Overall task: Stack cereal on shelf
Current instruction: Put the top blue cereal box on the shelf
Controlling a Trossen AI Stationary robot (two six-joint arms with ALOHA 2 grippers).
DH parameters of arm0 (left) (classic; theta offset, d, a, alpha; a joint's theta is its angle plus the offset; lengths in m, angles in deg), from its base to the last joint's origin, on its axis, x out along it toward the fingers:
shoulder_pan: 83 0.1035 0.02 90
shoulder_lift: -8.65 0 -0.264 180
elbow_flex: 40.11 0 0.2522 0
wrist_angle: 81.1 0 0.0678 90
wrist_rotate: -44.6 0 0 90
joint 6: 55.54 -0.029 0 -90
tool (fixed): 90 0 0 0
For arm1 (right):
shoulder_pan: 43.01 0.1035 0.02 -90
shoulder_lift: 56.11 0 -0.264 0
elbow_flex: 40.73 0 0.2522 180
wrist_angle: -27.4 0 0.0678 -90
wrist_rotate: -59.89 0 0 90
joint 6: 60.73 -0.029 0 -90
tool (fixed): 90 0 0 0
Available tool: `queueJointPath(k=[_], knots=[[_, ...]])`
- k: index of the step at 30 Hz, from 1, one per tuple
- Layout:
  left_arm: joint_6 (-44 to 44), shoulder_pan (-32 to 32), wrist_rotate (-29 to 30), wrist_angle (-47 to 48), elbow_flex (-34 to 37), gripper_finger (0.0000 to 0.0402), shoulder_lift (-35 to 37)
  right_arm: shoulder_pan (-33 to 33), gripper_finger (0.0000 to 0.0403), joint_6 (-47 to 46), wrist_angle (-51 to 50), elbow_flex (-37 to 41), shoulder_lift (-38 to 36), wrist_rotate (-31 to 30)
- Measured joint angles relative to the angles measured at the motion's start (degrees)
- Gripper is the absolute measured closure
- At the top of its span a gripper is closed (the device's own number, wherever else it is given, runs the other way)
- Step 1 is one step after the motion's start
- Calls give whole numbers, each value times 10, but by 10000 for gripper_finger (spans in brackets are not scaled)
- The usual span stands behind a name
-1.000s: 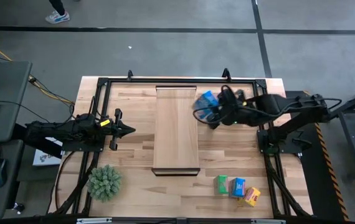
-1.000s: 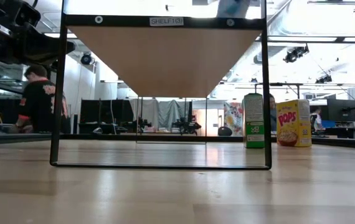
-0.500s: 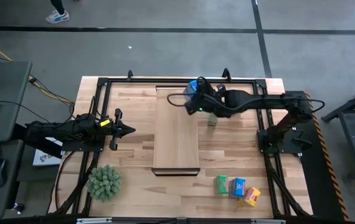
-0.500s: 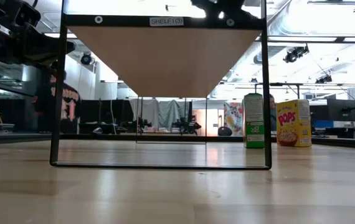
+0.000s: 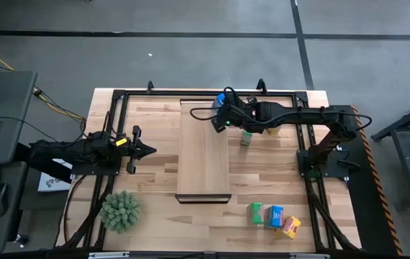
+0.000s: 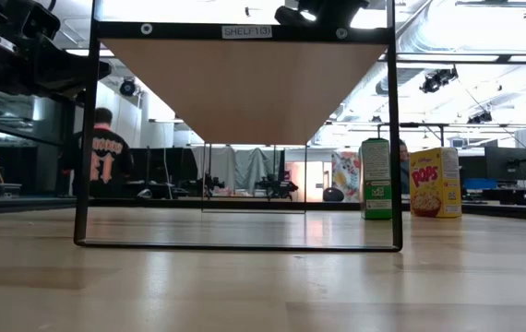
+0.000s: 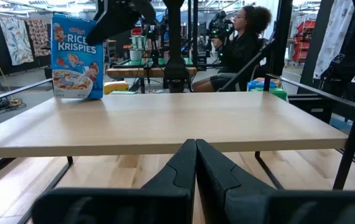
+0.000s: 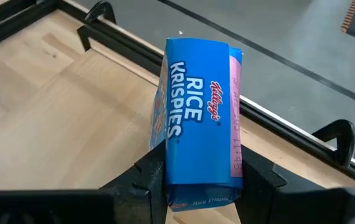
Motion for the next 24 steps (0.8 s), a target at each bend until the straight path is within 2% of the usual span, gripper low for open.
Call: queueJointPath(k=[15, 19, 24], knots=[[0, 0, 0, 0, 0, 398, 0, 0, 271, 5, -1, 0, -1, 24], [0, 0, 0, 0, 0, 398, 0, 0, 246, 4, -5, 0, 1, 30], [0, 0, 0, 0, 0, 398, 0, 0, 193, 5, -8, 2, 2, 43]])
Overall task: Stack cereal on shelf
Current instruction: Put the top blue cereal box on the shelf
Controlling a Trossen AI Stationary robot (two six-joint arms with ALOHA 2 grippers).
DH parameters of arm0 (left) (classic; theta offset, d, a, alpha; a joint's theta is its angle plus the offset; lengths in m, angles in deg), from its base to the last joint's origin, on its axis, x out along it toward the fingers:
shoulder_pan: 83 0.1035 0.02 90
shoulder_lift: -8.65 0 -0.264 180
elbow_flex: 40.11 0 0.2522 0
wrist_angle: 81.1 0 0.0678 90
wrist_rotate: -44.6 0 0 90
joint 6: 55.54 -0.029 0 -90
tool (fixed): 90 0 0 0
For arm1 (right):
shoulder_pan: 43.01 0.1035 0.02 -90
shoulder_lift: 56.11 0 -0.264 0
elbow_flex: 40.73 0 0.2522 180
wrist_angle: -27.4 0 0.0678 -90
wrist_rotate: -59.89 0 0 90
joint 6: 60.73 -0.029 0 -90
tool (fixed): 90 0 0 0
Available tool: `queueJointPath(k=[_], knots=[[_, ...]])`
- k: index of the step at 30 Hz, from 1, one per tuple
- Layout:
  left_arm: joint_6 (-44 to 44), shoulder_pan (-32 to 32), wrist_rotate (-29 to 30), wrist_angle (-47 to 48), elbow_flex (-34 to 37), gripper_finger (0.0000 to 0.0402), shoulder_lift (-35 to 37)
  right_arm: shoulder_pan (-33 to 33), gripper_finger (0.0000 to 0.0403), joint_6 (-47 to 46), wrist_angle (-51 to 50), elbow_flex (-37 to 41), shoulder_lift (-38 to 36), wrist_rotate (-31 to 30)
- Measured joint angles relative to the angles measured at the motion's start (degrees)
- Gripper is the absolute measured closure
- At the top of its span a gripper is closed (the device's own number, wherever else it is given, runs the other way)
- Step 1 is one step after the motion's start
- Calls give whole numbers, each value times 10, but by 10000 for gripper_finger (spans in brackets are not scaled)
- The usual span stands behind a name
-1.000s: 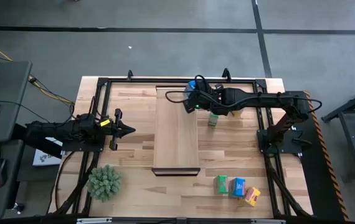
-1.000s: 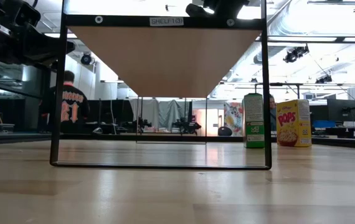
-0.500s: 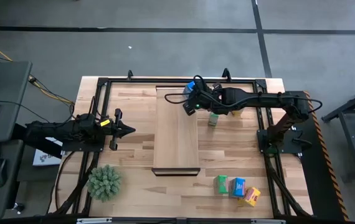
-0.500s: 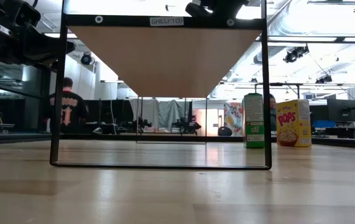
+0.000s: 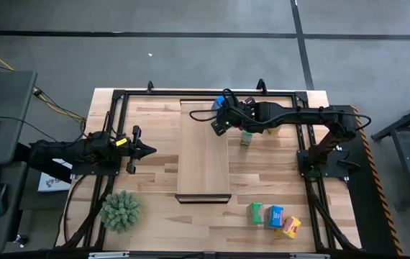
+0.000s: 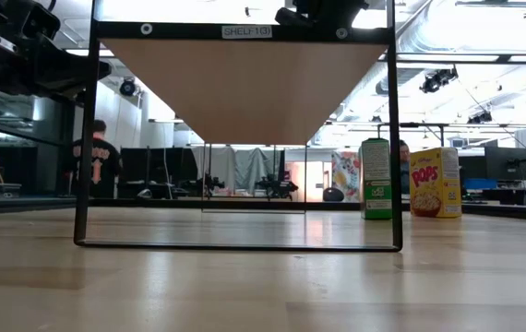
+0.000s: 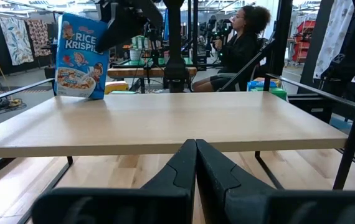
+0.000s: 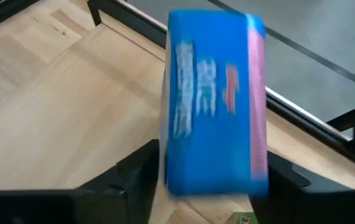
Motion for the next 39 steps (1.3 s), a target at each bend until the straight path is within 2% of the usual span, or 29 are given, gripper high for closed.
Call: queueJointPath(k=[6, 12, 21, 28, 35, 39], knots=[[0, 0, 0, 0, 0, 398, 0, 0, 157, 20, 23, 0, 0, 5], [0, 0, 0, 0, 0, 398, 0, 0, 155, 19, 51, 0, 0, 9], [0, 0, 0, 0, 0, 398, 0, 0, 155, 9, 77, 0, 0, 70], [0, 0, 0, 0, 0, 398, 0, 0, 155, 14, 60, 0, -1, 73], [0, 0, 0, 0, 0, 398, 0, 0, 155, 84, 30, -1, -5, 67], [0, 0, 0, 0, 0, 398, 0, 0, 155, 144, -6, -1, -29, 86]])
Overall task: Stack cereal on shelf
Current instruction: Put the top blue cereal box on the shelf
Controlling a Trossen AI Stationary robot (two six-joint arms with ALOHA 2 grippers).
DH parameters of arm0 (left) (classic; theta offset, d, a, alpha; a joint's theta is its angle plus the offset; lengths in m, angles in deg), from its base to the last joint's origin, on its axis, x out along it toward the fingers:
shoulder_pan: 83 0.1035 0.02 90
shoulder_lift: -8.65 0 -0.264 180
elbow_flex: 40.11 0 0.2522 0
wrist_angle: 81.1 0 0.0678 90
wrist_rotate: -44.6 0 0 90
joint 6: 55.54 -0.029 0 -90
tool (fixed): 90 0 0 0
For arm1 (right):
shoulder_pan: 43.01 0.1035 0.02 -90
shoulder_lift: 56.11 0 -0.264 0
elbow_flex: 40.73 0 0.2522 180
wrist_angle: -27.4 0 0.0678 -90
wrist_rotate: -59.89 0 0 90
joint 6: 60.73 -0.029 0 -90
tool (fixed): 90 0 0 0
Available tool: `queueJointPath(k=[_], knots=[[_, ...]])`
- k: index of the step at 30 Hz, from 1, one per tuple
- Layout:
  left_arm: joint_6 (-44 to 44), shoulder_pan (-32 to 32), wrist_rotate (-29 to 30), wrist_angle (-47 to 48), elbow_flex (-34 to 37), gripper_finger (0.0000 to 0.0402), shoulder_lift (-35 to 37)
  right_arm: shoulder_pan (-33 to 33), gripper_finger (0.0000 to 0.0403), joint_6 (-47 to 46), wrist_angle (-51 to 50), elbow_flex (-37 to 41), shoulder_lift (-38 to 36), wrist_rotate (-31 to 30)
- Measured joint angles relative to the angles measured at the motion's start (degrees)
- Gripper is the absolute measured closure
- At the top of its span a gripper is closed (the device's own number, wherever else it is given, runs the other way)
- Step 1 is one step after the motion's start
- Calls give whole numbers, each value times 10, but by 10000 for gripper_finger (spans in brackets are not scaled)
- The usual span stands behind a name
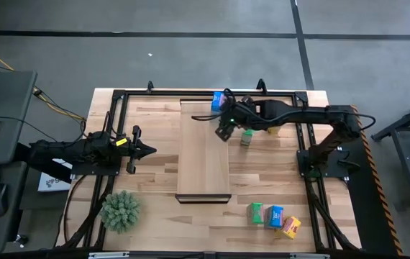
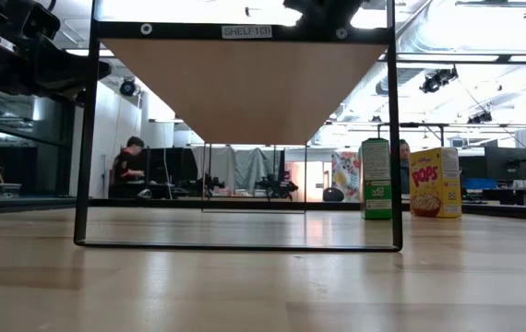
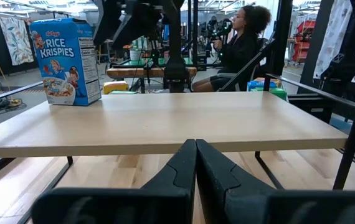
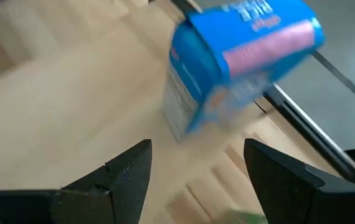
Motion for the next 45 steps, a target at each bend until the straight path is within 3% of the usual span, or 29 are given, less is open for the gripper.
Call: queueJointPath(k=[4, 8, 10, 15, 16, 20, 25, 28, 32, 45], knots=[[0, 0, 0, 0, 0, 398, 0, 0, 156, 13, -70, 0, -32, -25], [0, 0, 0, 0, 0, 398, 0, -4, 186, 10, -125, 3, -39, -141], [0, 0, 0, 0, 0, 398, 0, -15, 223, 3, -132, 19, -35, -159], [0, 0, 0, 0, 0, 398, 0, -52, 373, 20, -76, 100, -34, -145], [0, 0, 0, 0, 0, 398, 0, -60, 387, 26, -62, 118, -38, -145], [0, 0, 0, 0, 0, 398, 0, -83, 384, 99, 69, 182, -74, -87], [0, 0, 0, 0, 0, 398, 0, -112, 398, 197, 290, 275, -156, 62], [0, 0, 0, 0, 0, 398, 0, -128, 402, 199, 364, 320, -196, 82], [0, 0, 0, 0, 0, 398, 0, -139, 402, 196, 453, 364, -207, 153], [0, 0, 0, 0, 0, 398, 0, -146, 403, 213, 545, 370, -135, 146]])
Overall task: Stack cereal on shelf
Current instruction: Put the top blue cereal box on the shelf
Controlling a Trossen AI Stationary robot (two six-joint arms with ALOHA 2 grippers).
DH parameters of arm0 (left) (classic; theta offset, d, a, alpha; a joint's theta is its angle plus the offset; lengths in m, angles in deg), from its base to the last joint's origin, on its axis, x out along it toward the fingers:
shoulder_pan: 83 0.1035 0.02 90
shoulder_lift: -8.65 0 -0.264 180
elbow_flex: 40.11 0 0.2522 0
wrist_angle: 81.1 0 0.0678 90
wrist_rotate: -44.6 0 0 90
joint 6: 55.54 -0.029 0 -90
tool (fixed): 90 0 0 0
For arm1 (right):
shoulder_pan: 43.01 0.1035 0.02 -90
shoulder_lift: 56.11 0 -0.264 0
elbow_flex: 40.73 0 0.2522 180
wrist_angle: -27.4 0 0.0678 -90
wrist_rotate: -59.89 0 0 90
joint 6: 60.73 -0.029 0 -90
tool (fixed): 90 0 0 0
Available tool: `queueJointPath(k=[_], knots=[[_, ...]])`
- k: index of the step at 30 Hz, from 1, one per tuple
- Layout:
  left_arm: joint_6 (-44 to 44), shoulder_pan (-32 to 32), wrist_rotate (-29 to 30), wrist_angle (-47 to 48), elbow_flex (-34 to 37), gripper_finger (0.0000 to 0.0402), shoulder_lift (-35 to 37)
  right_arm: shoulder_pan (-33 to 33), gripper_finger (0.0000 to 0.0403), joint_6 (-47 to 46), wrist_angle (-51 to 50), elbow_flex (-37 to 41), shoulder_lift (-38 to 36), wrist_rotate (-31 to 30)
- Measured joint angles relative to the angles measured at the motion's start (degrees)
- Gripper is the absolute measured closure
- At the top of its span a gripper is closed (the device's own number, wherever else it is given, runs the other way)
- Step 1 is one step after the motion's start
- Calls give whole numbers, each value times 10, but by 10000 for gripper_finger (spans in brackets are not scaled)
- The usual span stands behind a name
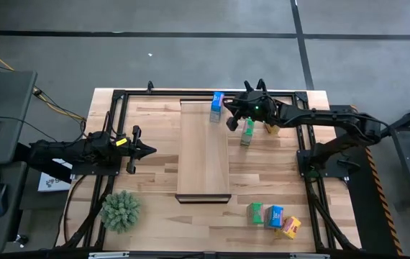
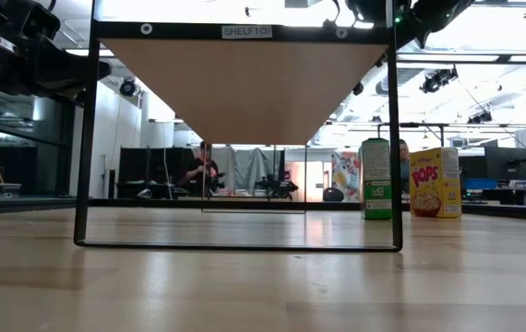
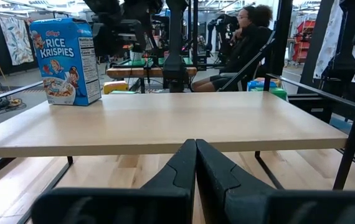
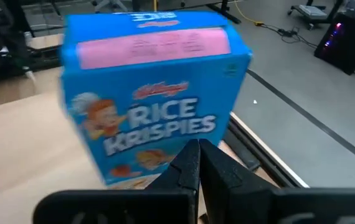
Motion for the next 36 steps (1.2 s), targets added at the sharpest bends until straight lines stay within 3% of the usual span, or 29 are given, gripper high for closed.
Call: queueJointPath(k=[23, 31, 36], knots=[[0, 0, 0, 0, 0, 398, 0, -29, 403, -15, 31, -1, 1, 14], [0, 0, 0, 0, 0, 398, 0, -50, 403, -39, 49, -1, 5, 60], [0, 0, 0, 0, 0, 398, 0, -50, 403, -39, 33, -1, 10, 56]])
